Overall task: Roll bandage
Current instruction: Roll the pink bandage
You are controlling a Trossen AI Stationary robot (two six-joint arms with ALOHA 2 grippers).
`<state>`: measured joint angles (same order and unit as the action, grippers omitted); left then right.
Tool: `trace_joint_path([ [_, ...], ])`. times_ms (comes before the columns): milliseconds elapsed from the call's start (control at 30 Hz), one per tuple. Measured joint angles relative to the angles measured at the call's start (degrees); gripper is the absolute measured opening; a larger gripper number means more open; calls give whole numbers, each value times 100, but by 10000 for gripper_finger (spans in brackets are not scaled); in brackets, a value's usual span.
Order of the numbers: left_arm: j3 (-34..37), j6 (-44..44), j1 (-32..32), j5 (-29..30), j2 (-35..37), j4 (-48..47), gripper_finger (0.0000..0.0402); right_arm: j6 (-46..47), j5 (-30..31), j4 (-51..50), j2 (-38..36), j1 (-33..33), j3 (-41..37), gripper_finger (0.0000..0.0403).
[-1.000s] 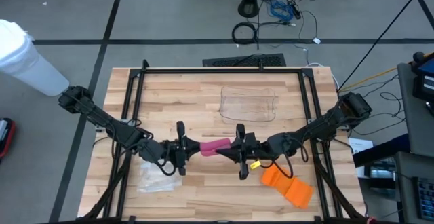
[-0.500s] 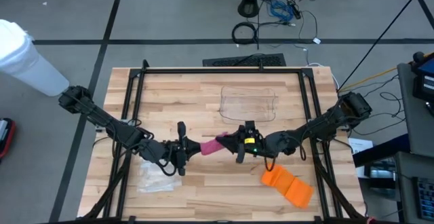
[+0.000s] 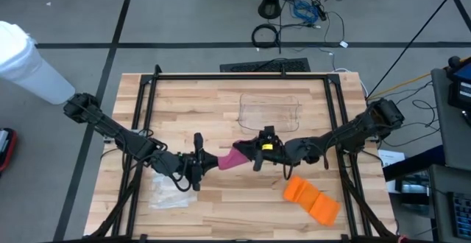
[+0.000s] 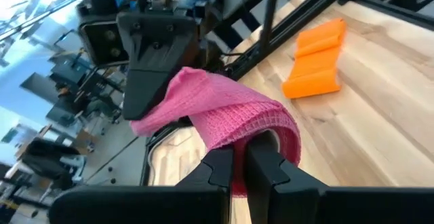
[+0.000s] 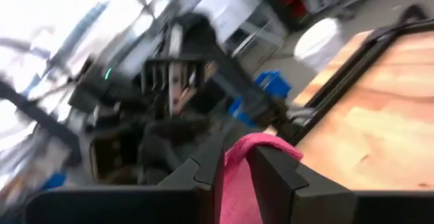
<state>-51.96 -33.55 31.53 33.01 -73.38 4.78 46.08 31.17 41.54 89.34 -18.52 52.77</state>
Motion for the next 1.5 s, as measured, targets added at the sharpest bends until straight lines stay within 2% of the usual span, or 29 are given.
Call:
trace_joint_path([
  [67, 0, -10, 15, -110, 0, 4, 18, -248, -470, -83, -7, 13, 0, 62],
  [200, 0, -19, 15, -271, -1, 4, 18, -167, -691, -215, -7, -21, 0, 78],
  [300, 0, -4, 19, -343, -2, 5, 18, 423, -876, -404, -9, -3, 0, 102],
  [433, 0, -144, 13, -622, -4, -3, 18, 1761, -1312, -776, -11, 15, 7, 138],
  [567, 0, -423, 15, -1033, -7, -7, 18, 2255, -1885, -985, -11, 11, 9, 157],
  [700, 0, -482, 16, -1470, -7, 6, 18, 2193, -2387, -1136, -16, 11, 9, 158],
  [767, 0, -564, 40, -1546, -7, 19, 18, 1746, -2396, -1349, -96, 11, 9, 155],
  [933, -4, -644, 123, -2078, -2, 85, 18, -114, -1406, -2247, -448, -116, -11, 146],
  [1100, -7, -753, 168, -2401, -2, 83, 18, -1891, -260, -2169, -712, -590, -9, 142],
  [1200, -7, -751, 172, -2388, -2, 51, 18, -2934, 393, -1702, -770, -985, -9, 142],
  [1300, -7, -735, 165, -2096, -2, 198, 18, -3972, 782, -1534, -771, -1414, 0, 142],
  [1500, -7, -577, 166, -1673, -2, 430, 18, -4533, 1961, -1421, -375, -2182, -2, 141],
])
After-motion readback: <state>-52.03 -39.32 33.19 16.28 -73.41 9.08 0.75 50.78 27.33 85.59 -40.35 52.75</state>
